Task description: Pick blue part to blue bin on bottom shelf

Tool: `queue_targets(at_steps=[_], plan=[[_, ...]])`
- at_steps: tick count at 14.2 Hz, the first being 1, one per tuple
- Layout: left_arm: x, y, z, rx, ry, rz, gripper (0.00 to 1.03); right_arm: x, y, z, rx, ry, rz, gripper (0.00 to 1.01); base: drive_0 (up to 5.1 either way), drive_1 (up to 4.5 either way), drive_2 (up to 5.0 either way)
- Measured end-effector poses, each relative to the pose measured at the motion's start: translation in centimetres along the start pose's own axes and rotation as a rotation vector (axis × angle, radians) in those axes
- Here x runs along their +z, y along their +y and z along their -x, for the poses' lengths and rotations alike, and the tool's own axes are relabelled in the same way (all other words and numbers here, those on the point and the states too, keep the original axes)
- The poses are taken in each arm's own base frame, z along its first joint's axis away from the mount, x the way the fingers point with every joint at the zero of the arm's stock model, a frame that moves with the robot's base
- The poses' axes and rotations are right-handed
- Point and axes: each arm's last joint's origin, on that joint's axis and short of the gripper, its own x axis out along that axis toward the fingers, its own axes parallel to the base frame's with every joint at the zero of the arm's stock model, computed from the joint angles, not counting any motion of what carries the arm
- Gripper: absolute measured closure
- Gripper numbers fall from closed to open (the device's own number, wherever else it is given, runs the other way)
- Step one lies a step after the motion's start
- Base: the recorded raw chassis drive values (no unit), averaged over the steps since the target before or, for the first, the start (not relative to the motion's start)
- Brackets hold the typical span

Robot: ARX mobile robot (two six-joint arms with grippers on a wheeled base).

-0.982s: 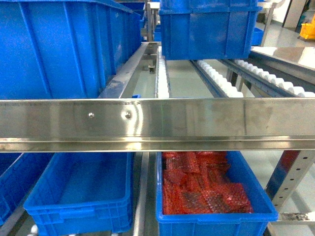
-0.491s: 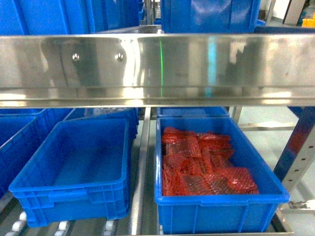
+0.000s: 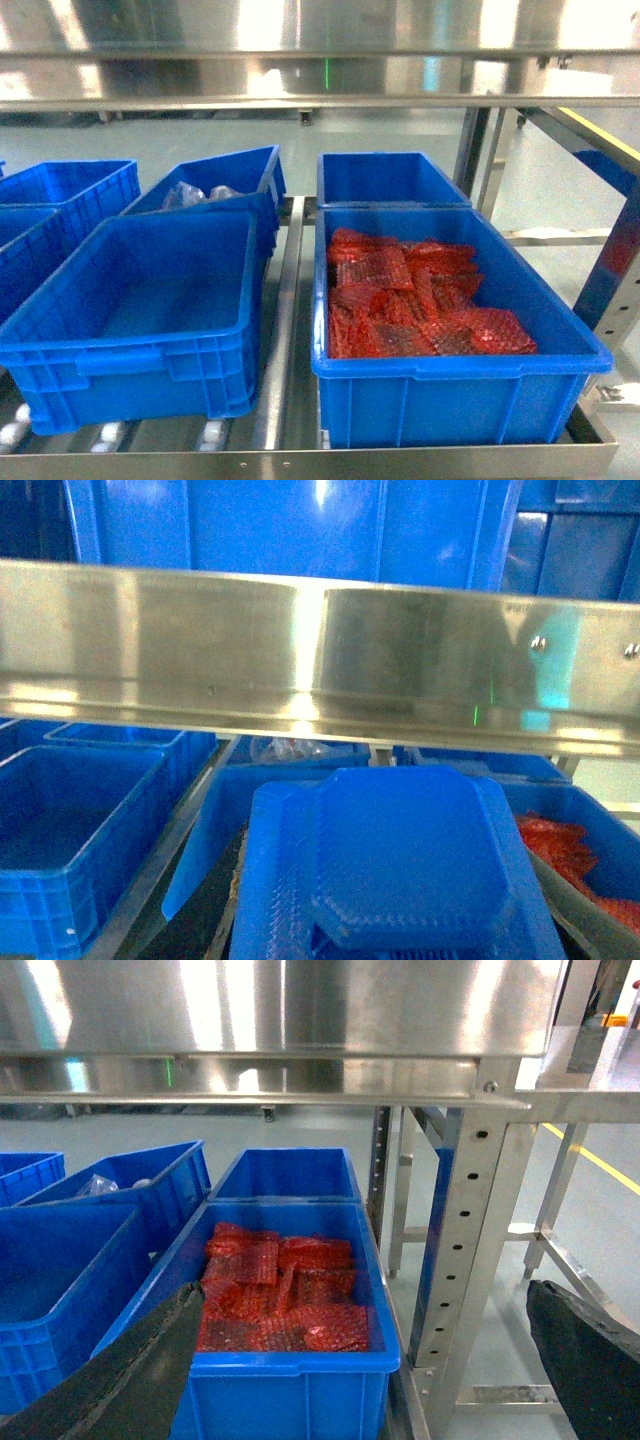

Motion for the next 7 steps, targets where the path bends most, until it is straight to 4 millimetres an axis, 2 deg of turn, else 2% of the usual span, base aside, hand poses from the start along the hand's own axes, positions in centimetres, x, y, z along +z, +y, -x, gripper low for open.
queue_targets(at_steps=[7], plan=[[0.00,0.00,0.00,0.000,0.000,0.000,0.59,0.00,0.00,0.00,0.000,0.000,0.000,0.03,0.0,0.00,0.0]])
